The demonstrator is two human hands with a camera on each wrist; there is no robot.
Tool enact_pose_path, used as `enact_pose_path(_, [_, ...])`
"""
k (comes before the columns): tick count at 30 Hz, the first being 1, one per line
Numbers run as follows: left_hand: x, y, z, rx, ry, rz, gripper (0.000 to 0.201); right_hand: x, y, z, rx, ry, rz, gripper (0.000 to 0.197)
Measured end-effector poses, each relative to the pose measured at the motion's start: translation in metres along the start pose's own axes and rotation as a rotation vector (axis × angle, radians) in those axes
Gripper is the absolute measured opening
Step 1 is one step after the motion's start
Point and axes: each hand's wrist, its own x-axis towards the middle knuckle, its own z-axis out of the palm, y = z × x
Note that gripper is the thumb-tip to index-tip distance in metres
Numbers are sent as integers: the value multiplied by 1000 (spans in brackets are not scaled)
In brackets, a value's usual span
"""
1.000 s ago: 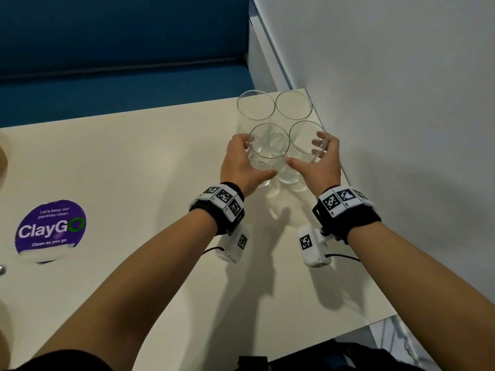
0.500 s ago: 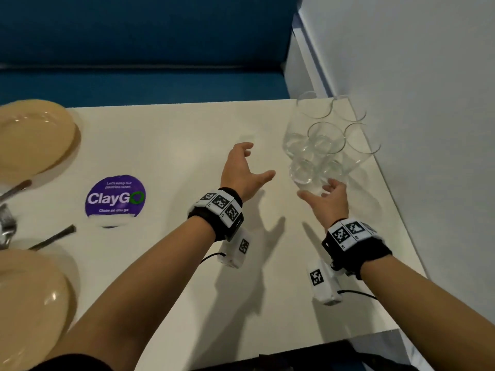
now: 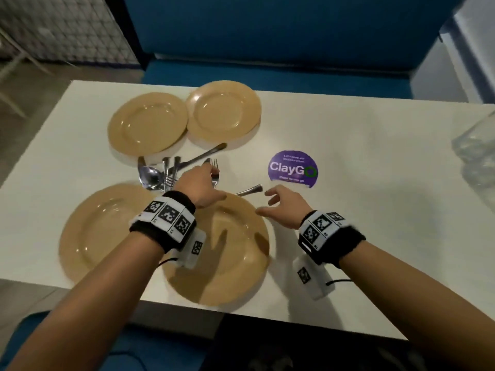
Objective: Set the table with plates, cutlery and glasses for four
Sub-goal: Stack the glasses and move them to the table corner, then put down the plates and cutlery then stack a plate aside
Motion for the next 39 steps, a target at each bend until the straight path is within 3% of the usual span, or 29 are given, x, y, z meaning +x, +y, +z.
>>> enact_pose_path(3, [-8,-40,-5,36,-43,-25,62,6,-11,30,-59,-58,94,55])
enact_pose_path(7, [-8,-61,2,4,-100,-27,60,12,-10,34,-45,-25,102,26])
enact_pose_path(12, [3,-66,-15,-122,-61,-81,60,29,-22,-6,114,190,58,8])
enact_pose_path(14, [13,-70,-27,-259,-26,-102,48,45,-31,-21,237,266,44,12])
enact_pose_path(16, [24,-77,-36,-516,3,-103,39,62,-42,-27,330,331,38,4])
enact_pose_path(18, [35,-88,-44,-688,34,-89,36,81,-55,-26,354,384,56,14])
enact_pose_path(21, [51,-112,-60,-812,79,-107,32,111,-78,-21,496,343,168,26])
enact_pose_path(25, [71,-150,-79,-932,126,-163,31,150,-102,-10,711,345,351,26])
enact_pose_path(30, [90,-179,-92,-974,132,-199,30,184,-112,7,732,294,394,19])
enact_pose_path(32, [98,-184,-93,-971,128,-206,31,191,-111,8,765,296,365,35])
enact_pose_path(35, [106,-184,-92,-966,116,-195,32,186,-112,-5,864,519,368,40])
enact_pose_path(37, [111,-180,-92,-972,107,-187,31,180,-109,-19,886,767,380,31])
enact_pose_path(39, [114,-174,-90,-978,104,-182,29,173,-107,-29,964,904,353,20])
